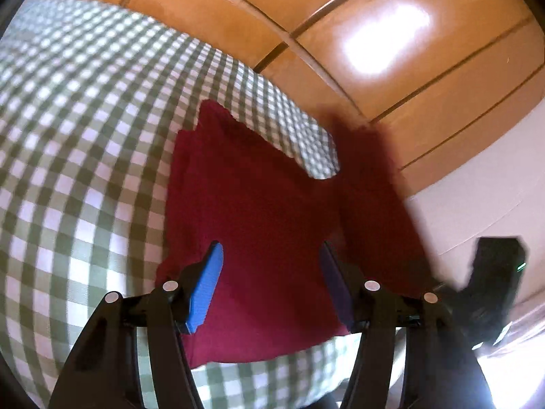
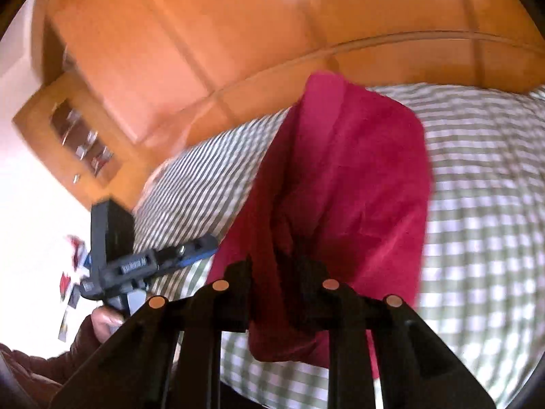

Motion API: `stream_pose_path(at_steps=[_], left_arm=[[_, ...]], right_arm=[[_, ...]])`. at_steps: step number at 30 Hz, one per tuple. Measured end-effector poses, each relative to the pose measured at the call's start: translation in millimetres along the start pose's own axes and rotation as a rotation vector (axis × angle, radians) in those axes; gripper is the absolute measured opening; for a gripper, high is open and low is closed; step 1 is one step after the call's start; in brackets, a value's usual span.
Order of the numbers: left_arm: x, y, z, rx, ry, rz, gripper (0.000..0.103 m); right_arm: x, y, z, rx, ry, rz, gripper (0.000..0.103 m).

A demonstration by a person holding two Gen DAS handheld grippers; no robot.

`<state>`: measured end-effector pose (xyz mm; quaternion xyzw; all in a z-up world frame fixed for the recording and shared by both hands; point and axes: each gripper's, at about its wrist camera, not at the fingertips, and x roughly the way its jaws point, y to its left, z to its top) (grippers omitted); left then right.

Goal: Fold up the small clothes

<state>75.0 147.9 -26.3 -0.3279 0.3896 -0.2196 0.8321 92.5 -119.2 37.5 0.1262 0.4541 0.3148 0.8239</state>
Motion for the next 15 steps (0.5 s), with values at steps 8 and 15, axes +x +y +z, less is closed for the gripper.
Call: stream_pose_path(at_steps=[8, 15], left_arm=[[9, 0, 6, -0.085, 0.038, -0.12, 0.074], [55, -22, 12, -0.065, 0.138, -0.077, 0.082]], right_arm=[[48, 9, -18, -0.035, 0.082, -0.055, 0.018], [20, 14, -31, -0.053, 0.06, 0.078, 0.056]])
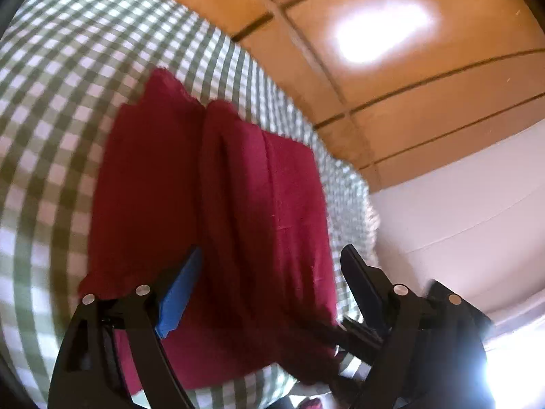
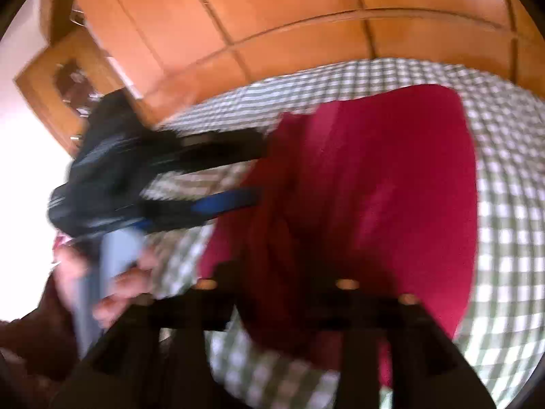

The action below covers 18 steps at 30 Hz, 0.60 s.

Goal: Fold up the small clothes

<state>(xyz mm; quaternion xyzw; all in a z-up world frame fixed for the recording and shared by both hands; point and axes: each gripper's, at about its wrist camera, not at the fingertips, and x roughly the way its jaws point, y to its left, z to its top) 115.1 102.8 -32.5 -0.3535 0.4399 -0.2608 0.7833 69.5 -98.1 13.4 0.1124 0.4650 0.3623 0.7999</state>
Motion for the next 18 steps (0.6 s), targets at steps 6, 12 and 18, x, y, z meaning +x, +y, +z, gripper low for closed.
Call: stream_pose_path(at_steps=[6, 12, 18], left_arm=[[18, -9, 3, 0.019, 0.039, 0.053, 0.082], [38, -37, -6, 0.155, 0.039, 0.181, 0.027], [15, -58, 1, 0.271, -0.048, 0.225, 0.018]], right_arm=[[-64, -29, -27, 0.075, -0.107, -0.013, 0.056], [-74, -89, -56, 0.255, -0.114, -0.17, 0.046], [-58, -67, -45, 0.178, -0.095, -0.14, 0.037]])
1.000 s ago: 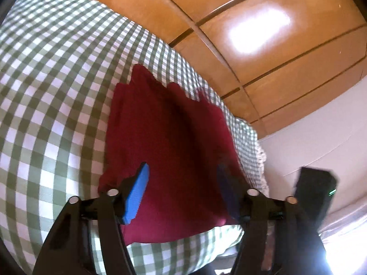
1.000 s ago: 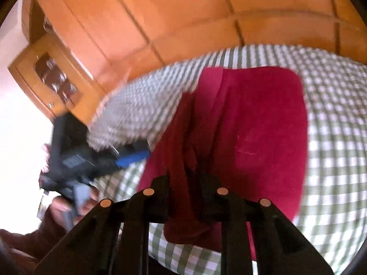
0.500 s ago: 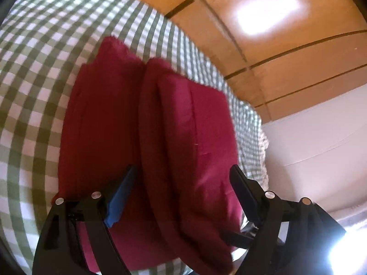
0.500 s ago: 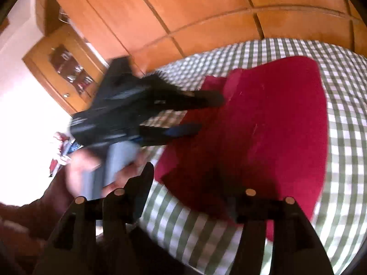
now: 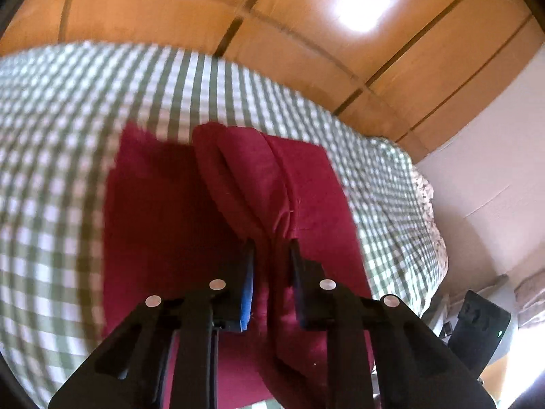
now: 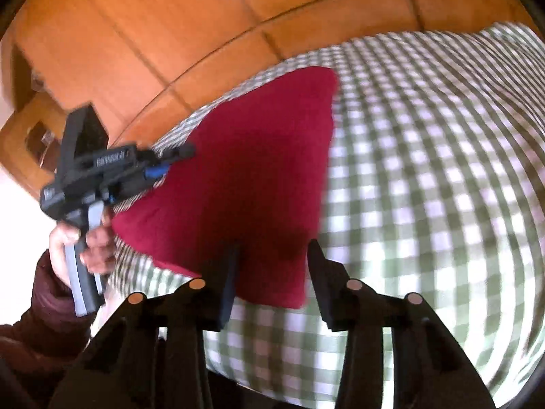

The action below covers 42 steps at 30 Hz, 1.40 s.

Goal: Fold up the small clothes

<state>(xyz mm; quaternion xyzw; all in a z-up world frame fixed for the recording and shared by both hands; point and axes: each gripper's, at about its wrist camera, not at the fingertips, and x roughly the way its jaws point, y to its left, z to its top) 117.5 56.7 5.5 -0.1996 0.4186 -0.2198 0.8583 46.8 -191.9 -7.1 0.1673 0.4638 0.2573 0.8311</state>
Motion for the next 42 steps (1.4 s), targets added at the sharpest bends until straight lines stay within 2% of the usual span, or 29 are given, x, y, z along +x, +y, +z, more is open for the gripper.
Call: stream_pose_path(at_steps=[4, 7, 8, 9, 11, 13, 15, 17, 18, 19, 20, 22, 23, 25, 27, 29, 30, 32, 34, 35, 38, 40, 42], left_arm=[[-25, 17, -3, 0.031, -0.035, 0.056, 0.018], [-26, 44, -12, 0.002, -0.02, 0.146, 0.017], [-25, 58, -17, -0.026, -0.008, 0.176, 0.012], [-25, 70, -21, -0.052, -0.011, 0.209, 0.001], [-24, 88, -23, -0.086, -0.025, 0.287, 0.0], [-22, 101, -25, -0.133, -0.004, 0.332, 0.0], [-31, 102, -26, -0.169, -0.031, 0.321, 0.0], [-48, 91, -25, -0.156, -0.092, 0.25, 0.0], [-51, 82, -22, -0.144, -0.11, 0.233, 0.002], [-55, 72, -21, -0.123, -0.126, 0.215, 0.016], [-56, 61, -20, -0.104, -0.144, 0.197, 0.042], [-56, 37, -19, -0.064, -0.202, 0.146, 0.065], [-55, 29, -19, -0.048, -0.221, 0.125, 0.067], [-42, 9, -17, 0.001, -0.225, 0.099, 0.067], [-28, -4, -16, 0.041, -0.218, 0.118, 0.067], [-13, -13, -20, 0.073, -0.189, 0.122, 0.067], [-5, -14, -24, 0.089, -0.176, 0.145, 0.066], [8, -6, -33, 0.109, -0.148, 0.215, 0.059], [17, 6, -40, 0.107, -0.106, 0.263, 0.039], [20, 13, -43, 0.104, -0.094, 0.277, 0.035], [18, 32, -51, 0.086, -0.099, 0.289, 0.026], [16, 36, -53, 0.085, -0.107, 0.315, 0.021], [14, 38, -56, 0.085, -0.111, 0.325, 0.02]], right_arm=[[17, 33, -4, -0.075, 0.027, 0.036, 0.038], [42, 52, -8, -0.099, 0.077, 0.05, 0.038], [50, 58, -11, -0.109, 0.093, 0.048, 0.038], [58, 66, -13, -0.121, 0.112, 0.056, 0.038], [69, 79, -17, -0.162, 0.123, 0.016, 0.043], [73, 83, -21, -0.167, 0.133, -0.001, 0.046], [71, 82, -20, -0.164, 0.13, 0.018, 0.048], [65, 81, -20, -0.172, 0.137, 0.068, 0.055], [60, 79, -19, -0.17, 0.145, 0.104, 0.057], [54, 75, -21, -0.169, 0.146, 0.128, 0.057], [48, 73, -19, -0.172, 0.142, 0.139, 0.057], [34, 64, -10, -0.164, 0.102, 0.131, 0.057], [24, 55, -4, -0.14, 0.072, 0.121, 0.056], [11, 44, 5, -0.105, 0.024, 0.075, 0.053], [6, 29, 23, -0.058, -0.022, 0.013, 0.043], [5, 20, 39, -0.027, -0.058, -0.02, 0.039], [6, 20, 50, -0.022, -0.079, -0.032, 0.038], [14, 26, 70, -0.028, -0.098, -0.043, 0.038], [32, 33, 89, -0.045, -0.092, -0.035, 0.037], [47, 37, 98, -0.05, -0.076, -0.041, 0.037], [104, 33, 112, -0.042, 0.005, -0.09, 0.036], [145, 29, 114, -0.072, 0.045, -0.166, 0.036], [163, 22, 112, -0.087, 0.023, -0.188, 0.035]])
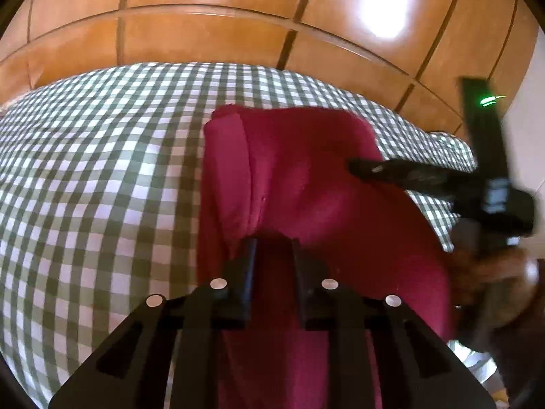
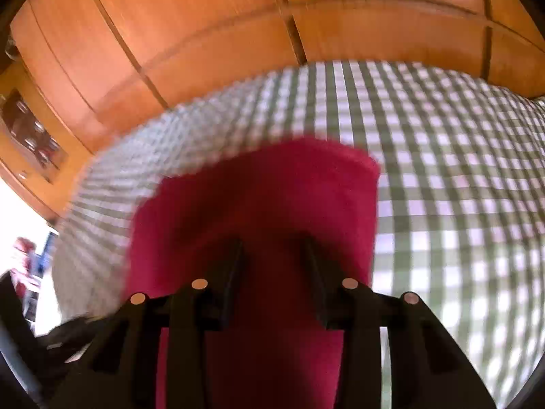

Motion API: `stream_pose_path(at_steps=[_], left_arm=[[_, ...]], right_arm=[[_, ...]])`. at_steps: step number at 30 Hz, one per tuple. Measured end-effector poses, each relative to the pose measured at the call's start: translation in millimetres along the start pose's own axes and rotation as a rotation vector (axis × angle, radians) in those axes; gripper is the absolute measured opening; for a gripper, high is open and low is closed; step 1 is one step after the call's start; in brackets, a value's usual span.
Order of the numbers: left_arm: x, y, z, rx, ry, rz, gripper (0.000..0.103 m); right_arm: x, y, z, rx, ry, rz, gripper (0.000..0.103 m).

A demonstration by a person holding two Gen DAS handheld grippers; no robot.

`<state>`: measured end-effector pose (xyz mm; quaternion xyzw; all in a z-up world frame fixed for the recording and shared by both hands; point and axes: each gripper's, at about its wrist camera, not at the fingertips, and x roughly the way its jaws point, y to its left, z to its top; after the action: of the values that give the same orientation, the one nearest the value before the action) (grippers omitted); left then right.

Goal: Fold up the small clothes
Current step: 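Fold the held sweater over onto itself with both tools and release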

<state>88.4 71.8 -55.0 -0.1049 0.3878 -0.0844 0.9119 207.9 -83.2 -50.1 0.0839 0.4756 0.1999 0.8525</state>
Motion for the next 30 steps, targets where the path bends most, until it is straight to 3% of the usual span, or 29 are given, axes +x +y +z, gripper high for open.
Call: stream_pose_path(at_steps=[4, 6, 7, 8, 9, 10, 16, 22, 28, 30], left_arm=[[-9, -12, -3, 0.034, -0.015, 0.036, 0.02], [-16, -21, -3, 0.056, -0.03, 0.06, 0.025], [-22, -26, -4, 0.066, -0.039, 0.063, 0.037], [-27, -29, -6, 0.069, -0.049, 0.063, 0.055], [-30, -30, -6, 0.067, -0.06, 0.082, 0.065], [-35, -31, -8, 0.066, -0.083, 0.101, 0.07], [-49, -30, -11, 0.061, -0.102, 0.11, 0.07], [-56, -34, -17, 0.062, -0.109, 0.113, 0.07], [-53, -32, -21, 0.045, -0.099, 0.116, 0.07], [-52, -32, -23, 0.041, -0.091, 0.115, 0.07]], right_arm=[[-7, -4, -2, 0.021, -0.02, 0.035, 0.036], [-20, -9, -6, 0.032, -0.033, 0.045, 0.039], [-29, -13, -6, 0.039, -0.037, 0.057, 0.042], [-35, -10, -2, 0.046, -0.043, 0.069, 0.054], [-46, -9, -3, 0.05, -0.057, 0.077, 0.064], [-55, -8, -4, 0.052, -0.068, 0.082, 0.066], [-100, -15, -25, 0.043, -0.099, 0.083, 0.067], [-135, -13, -63, 0.004, -0.101, 0.064, 0.055], [-125, -4, -112, 0.04, -0.009, 0.077, 0.054], [-122, -5, -128, 0.054, 0.009, 0.064, 0.058]])
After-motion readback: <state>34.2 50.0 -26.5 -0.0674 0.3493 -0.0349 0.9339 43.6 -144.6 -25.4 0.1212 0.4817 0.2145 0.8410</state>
